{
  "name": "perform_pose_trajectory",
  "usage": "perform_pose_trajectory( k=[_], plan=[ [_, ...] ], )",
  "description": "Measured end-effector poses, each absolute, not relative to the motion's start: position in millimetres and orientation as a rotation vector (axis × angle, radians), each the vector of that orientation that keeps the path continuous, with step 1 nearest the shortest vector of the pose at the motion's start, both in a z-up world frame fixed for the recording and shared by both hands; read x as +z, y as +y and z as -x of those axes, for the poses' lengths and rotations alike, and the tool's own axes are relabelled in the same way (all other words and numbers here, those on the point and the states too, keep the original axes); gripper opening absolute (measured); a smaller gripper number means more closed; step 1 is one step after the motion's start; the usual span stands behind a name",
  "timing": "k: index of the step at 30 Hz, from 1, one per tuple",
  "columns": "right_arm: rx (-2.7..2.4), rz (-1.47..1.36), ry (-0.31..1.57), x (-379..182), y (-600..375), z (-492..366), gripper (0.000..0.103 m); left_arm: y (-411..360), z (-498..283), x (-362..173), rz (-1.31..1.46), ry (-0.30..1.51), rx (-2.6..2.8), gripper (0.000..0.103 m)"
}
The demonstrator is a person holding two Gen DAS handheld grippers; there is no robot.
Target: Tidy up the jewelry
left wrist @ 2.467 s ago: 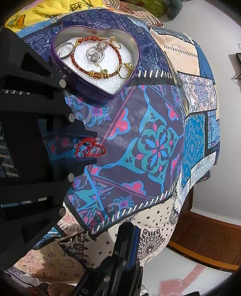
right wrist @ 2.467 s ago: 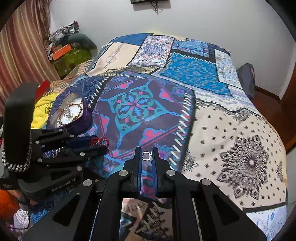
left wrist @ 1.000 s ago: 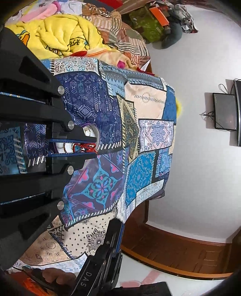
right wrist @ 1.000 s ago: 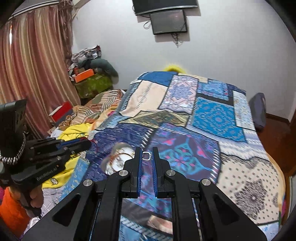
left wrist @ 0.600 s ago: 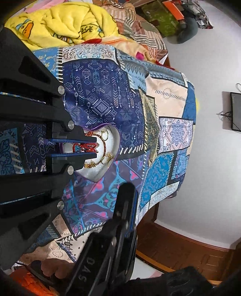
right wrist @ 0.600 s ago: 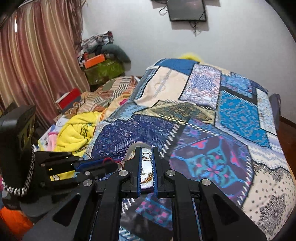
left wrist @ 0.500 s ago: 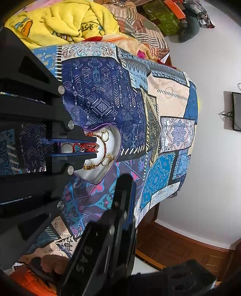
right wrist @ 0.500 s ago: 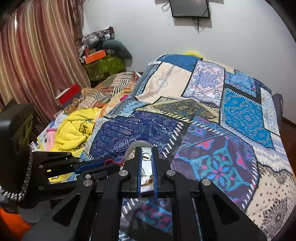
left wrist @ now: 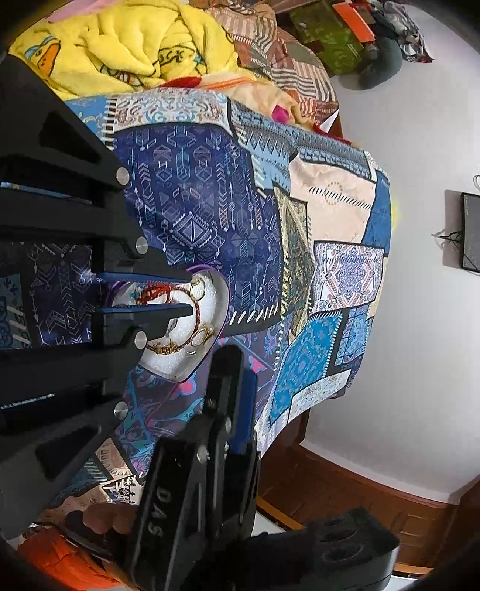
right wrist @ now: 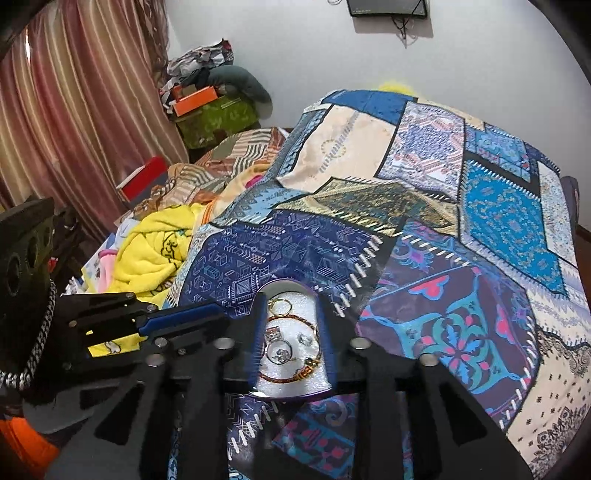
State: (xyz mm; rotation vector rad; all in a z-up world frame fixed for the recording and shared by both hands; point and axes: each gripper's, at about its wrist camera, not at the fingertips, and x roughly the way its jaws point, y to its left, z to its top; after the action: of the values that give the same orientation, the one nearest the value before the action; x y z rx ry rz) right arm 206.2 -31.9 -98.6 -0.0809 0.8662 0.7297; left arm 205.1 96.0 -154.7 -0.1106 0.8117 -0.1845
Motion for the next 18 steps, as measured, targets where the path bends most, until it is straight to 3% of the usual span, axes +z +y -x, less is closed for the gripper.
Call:
perform_pose_trajectory(
  k=[18],
  plan=[
    [0.596,0.006,0.645,-11.2,-93.2,-152.5,0.028,82.4,-146.9,-73.8,0.053,0.651,-0.120,0.007]
  ],
)
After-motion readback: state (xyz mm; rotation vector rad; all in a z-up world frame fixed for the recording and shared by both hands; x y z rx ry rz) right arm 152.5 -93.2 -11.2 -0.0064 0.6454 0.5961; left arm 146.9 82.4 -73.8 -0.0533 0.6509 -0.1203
